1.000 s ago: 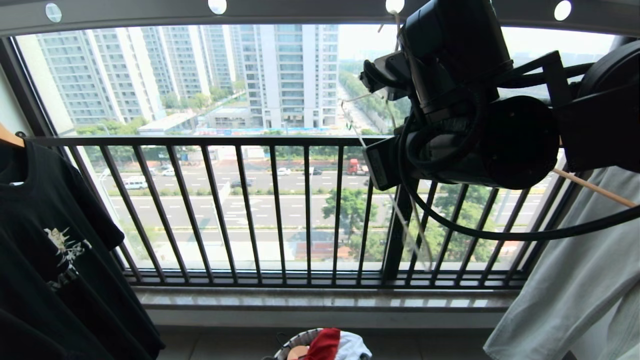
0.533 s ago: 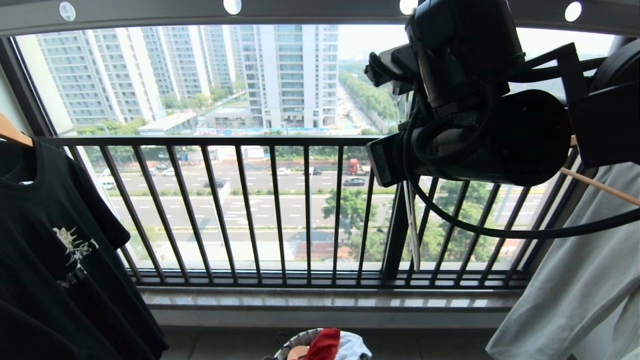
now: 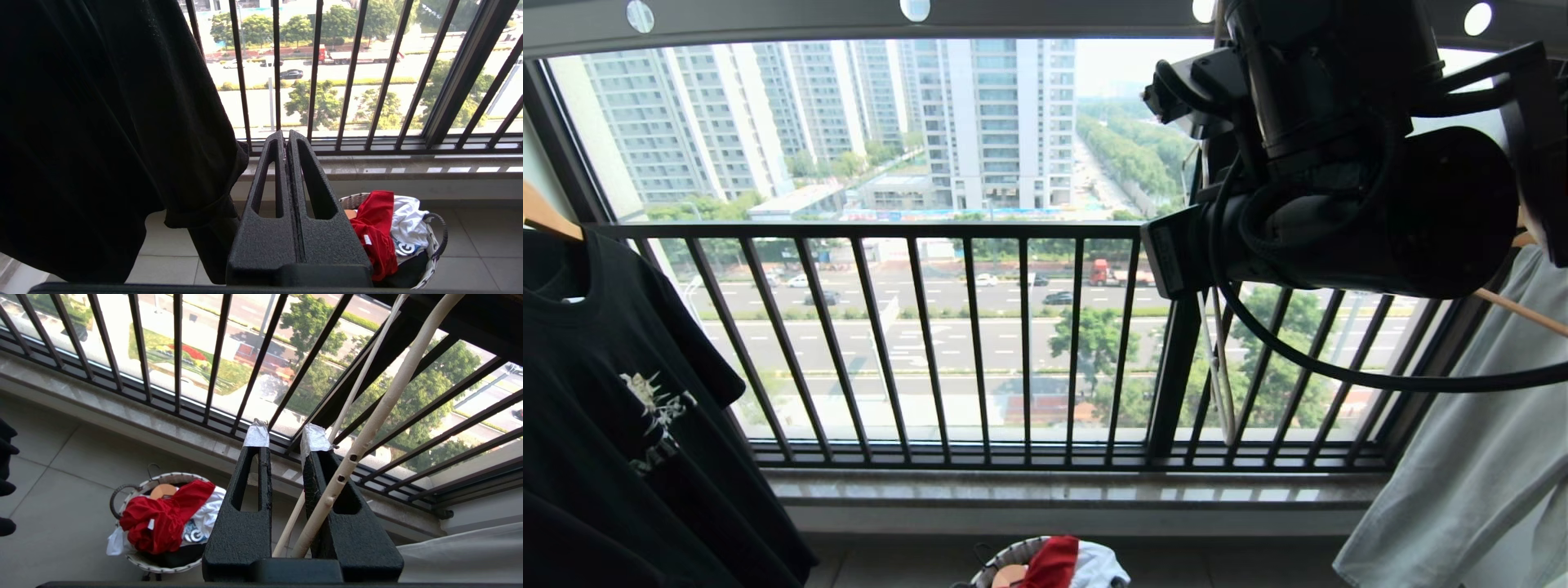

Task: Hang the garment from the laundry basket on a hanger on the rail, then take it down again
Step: Pick up the clothes rack on the clothesline

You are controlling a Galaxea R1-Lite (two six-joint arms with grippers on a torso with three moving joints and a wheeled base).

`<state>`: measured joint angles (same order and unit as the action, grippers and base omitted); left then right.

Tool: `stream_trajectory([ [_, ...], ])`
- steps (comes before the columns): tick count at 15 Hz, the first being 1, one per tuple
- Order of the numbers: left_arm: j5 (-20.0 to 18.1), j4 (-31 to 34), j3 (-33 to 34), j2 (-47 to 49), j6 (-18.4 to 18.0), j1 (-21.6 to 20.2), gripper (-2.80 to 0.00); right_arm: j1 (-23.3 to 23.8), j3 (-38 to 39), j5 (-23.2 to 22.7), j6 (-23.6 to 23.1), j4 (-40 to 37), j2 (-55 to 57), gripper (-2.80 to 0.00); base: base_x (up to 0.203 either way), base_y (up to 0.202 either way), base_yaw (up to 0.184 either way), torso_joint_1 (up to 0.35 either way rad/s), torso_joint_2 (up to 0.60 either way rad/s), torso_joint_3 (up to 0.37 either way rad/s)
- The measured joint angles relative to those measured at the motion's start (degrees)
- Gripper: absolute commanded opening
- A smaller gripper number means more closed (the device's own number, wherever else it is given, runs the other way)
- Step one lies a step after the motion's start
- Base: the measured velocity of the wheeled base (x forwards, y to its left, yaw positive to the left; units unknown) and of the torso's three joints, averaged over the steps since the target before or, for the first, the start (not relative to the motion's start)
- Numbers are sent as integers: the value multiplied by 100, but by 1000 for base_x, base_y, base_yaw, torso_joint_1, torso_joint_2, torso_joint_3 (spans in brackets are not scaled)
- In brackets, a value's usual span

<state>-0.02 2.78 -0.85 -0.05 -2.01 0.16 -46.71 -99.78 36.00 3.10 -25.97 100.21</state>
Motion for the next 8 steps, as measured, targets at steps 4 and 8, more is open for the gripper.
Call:
stream_trajectory([
  [4, 0, 2, 0, 0, 0, 0, -280, -12, 0, -1, -57, -2, -176, -280, 0, 0, 0, 0, 0, 0],
  [8, 2, 2, 0, 0, -2, 2, -280, -252, 236, 4, -93, 17, -375, -280, 0, 0, 0, 0, 0, 0],
])
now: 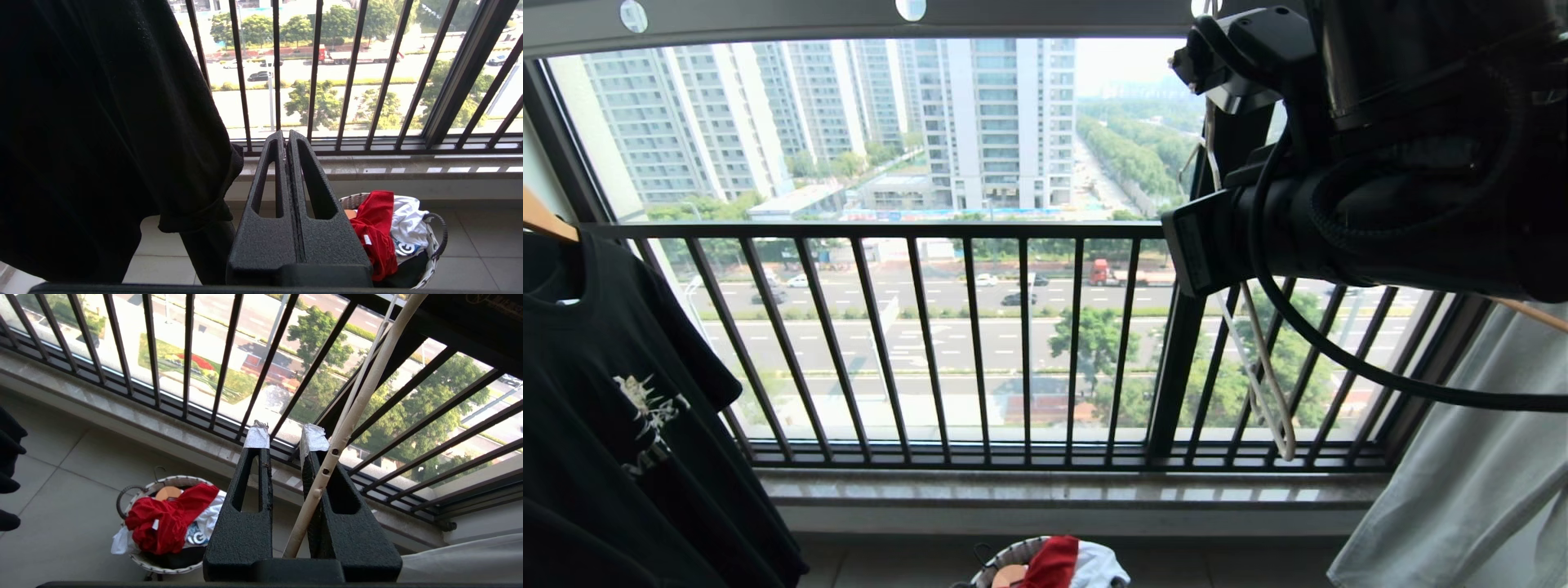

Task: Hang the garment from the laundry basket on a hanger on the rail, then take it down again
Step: Pick up the clothes rack on the clothesline

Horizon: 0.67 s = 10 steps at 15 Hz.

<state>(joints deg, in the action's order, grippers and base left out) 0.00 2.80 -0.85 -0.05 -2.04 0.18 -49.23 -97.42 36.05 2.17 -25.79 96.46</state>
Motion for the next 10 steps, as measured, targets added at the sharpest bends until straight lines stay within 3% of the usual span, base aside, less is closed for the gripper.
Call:
stream_trajectory([
  [10, 0, 0, -2, 0, 4, -4, -280, -273, 456, 15, -147, 797, -120, -280, 0, 0, 0, 0, 0, 0],
])
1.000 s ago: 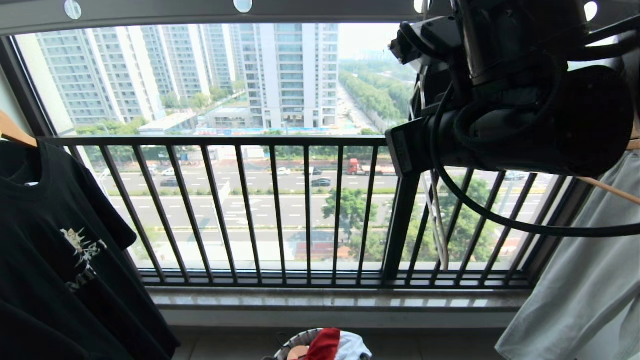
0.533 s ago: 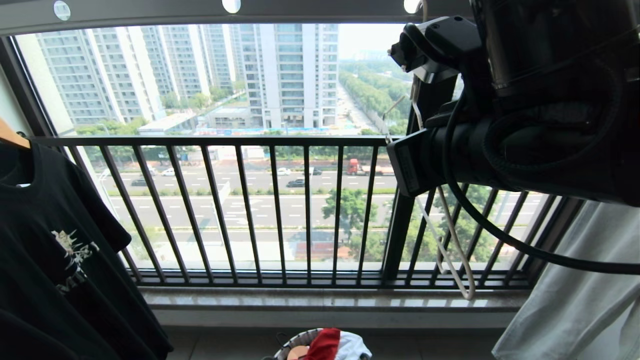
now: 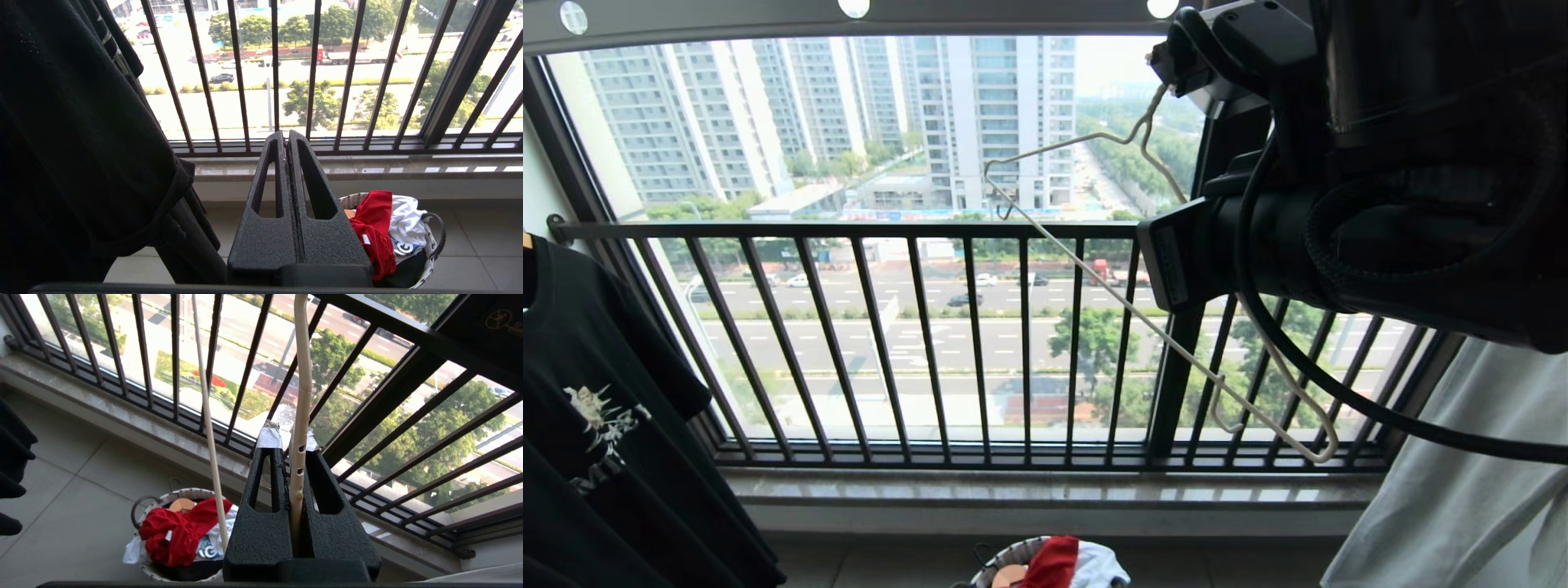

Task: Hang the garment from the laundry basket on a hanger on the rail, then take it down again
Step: Pick up the clothes rack on the clothesline

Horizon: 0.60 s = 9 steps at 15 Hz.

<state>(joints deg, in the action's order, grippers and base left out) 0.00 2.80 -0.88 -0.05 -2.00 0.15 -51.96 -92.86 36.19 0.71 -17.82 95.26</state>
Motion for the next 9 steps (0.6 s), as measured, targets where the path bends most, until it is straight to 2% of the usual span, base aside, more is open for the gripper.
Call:
stream_trajectory([
  [9, 0, -1, 2, 0, -1, 4, -280, -5, 22, 7, -38, 66, -181, -280, 0, 0, 0, 0, 0, 0],
])
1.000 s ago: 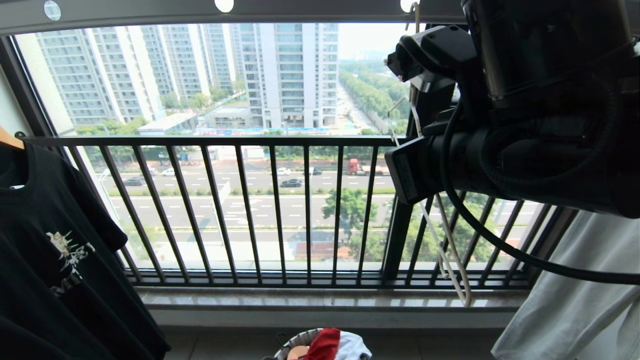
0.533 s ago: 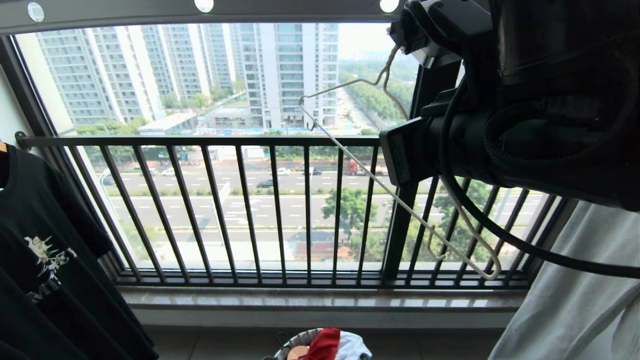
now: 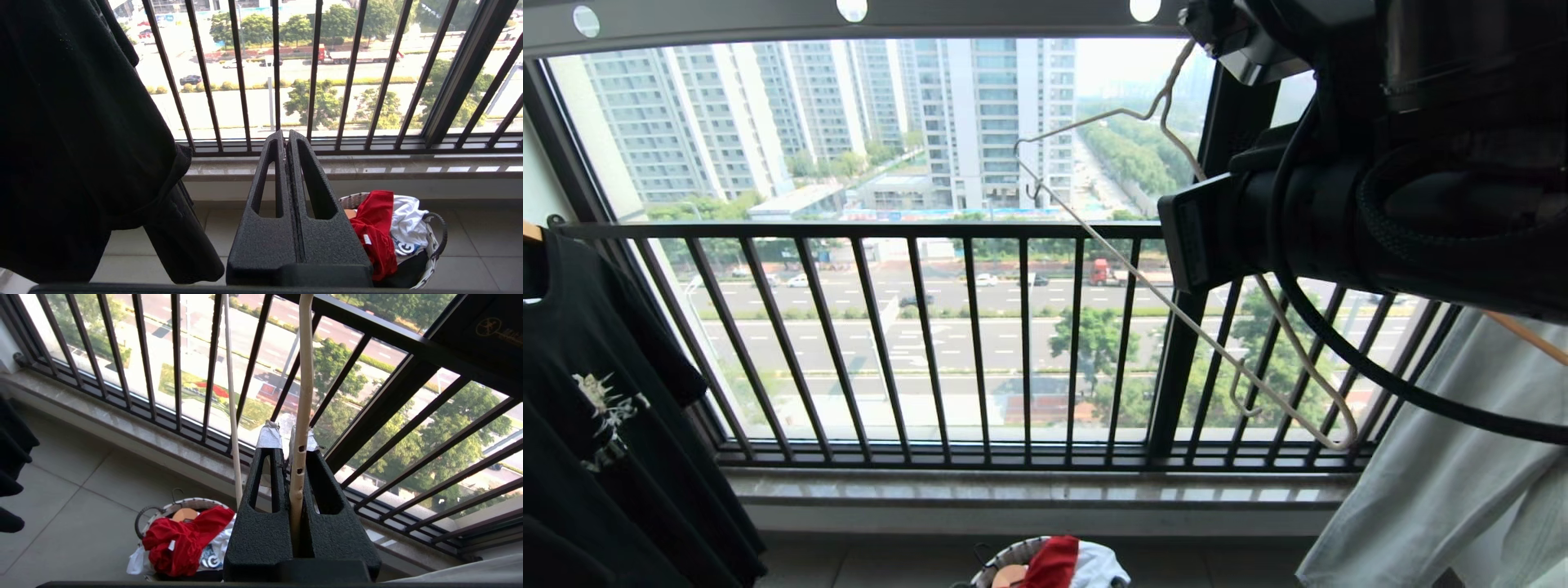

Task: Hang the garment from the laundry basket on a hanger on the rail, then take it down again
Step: Pick up the clothes rack on the clothesline

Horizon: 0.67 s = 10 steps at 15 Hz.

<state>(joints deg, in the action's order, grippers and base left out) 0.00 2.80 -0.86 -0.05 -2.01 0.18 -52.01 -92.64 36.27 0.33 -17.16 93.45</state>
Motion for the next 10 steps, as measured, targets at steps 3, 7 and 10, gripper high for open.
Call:
stream_trajectory([
  [3, 0, 1, 1, 0, 0, 0, -280, 0, 159, 0, -15, -9, -215, -280, 0, 0, 0, 0, 0, 0],
  [7, 0, 1, 1, 0, 1, 0, -280, 5, 767, -49, -30, -2, -829, -280, 0, 0, 0, 0, 0, 0],
  [10, 0, -2, 0, 0, 1, 0, -280, 5, 1049, -173, -12, 72, -1284, -280, 0, 0, 0, 0, 0, 0],
])
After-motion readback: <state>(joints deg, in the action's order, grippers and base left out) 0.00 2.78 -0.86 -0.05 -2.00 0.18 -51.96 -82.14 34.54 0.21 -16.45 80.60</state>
